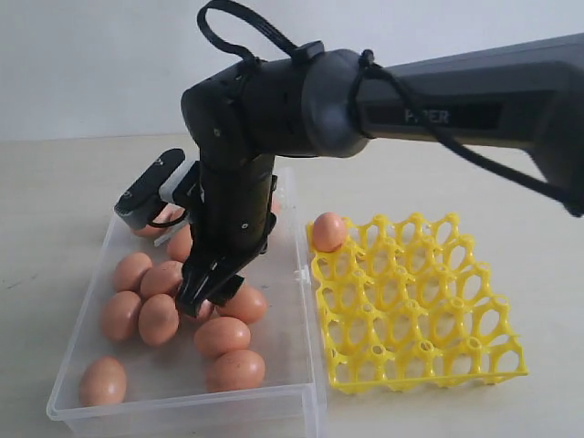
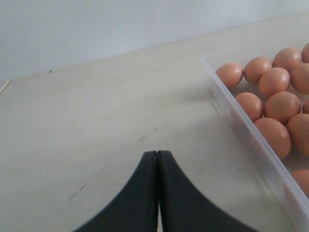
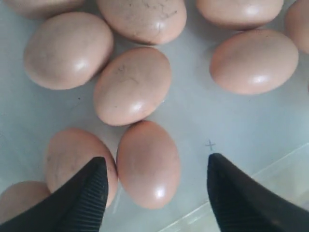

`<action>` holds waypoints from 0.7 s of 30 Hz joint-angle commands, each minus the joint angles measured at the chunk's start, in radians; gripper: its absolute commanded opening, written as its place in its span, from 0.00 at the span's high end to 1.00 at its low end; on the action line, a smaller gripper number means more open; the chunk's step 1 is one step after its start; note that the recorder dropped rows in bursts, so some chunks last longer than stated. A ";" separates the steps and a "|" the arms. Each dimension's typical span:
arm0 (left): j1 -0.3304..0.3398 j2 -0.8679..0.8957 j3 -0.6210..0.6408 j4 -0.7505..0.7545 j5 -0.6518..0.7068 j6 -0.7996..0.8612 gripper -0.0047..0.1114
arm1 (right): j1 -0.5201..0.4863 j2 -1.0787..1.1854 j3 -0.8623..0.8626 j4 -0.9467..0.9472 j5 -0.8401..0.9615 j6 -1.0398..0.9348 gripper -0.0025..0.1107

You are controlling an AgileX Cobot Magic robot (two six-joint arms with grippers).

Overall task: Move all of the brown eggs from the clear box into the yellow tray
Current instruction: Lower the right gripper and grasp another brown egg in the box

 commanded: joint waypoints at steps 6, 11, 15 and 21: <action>0.002 -0.006 -0.004 -0.008 -0.008 -0.005 0.96 | -0.022 0.118 -0.081 -0.013 0.088 -0.007 0.40; 0.002 -0.006 -0.004 -0.008 -0.008 -0.005 0.96 | -0.026 0.146 -0.087 -0.007 0.094 -0.007 0.55; 0.002 -0.006 -0.004 -0.008 -0.008 -0.005 0.96 | -0.026 0.128 -0.082 -0.006 0.074 -0.007 0.97; 0.002 -0.006 -0.004 -0.008 -0.008 -0.005 0.96 | -0.044 -0.060 0.119 0.014 -0.343 0.110 0.98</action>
